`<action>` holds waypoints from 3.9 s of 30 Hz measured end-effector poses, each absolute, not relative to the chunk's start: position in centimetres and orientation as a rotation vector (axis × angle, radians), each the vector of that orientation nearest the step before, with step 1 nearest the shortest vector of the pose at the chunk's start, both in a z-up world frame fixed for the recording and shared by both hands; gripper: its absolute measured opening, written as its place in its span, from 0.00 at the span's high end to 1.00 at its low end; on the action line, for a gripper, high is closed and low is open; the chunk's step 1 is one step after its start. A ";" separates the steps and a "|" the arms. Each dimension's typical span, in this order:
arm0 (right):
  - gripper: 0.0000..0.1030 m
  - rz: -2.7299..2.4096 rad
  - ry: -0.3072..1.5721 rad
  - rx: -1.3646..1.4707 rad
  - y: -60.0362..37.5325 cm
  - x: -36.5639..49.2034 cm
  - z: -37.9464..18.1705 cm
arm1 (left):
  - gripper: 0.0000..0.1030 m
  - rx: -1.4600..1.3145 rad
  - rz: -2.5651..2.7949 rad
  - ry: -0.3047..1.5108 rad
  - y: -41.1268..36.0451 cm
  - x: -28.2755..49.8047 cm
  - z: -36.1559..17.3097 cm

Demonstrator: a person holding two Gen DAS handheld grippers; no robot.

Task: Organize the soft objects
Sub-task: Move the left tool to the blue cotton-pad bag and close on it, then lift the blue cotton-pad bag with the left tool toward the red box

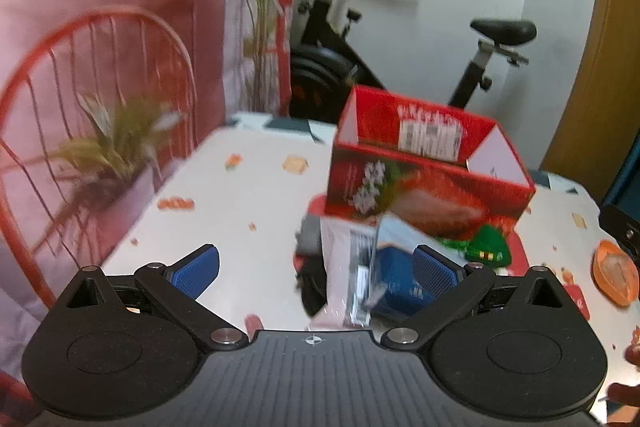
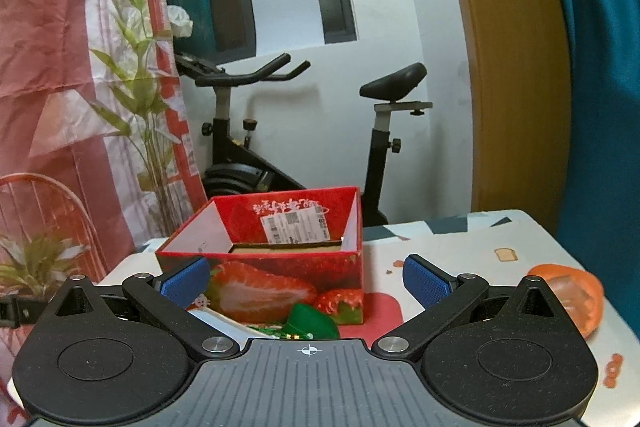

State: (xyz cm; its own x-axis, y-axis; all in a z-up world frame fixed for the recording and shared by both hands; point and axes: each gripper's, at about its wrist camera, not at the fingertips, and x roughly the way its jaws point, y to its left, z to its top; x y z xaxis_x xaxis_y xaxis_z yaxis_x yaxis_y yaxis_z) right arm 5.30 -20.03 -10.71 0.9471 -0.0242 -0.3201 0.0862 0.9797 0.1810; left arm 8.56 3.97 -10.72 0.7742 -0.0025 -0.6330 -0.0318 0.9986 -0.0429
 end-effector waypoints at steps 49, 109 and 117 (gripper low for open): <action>0.00 0.149 0.629 0.180 -19.0 10.7 -18.5 | 0.00 0.018 -0.093 0.692 2.6 12.5 -16.3; 0.36 0.415 0.773 0.222 -15.4 14.3 -21.6 | 0.00 -0.110 -0.375 0.844 0.4 16.7 -19.8; 0.37 0.407 0.763 0.215 -15.6 14.4 -21.5 | 0.00 -0.081 -0.380 0.943 -0.1 17.6 -20.3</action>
State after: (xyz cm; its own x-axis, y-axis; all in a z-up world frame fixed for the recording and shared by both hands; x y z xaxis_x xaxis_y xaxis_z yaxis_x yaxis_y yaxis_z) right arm 14.41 -15.64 -21.50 0.6504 0.4318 -0.6249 -0.2783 0.9009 0.3329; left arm 17.62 -0.08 -20.31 0.5261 -0.3526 -0.7739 0.2823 0.9308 -0.2322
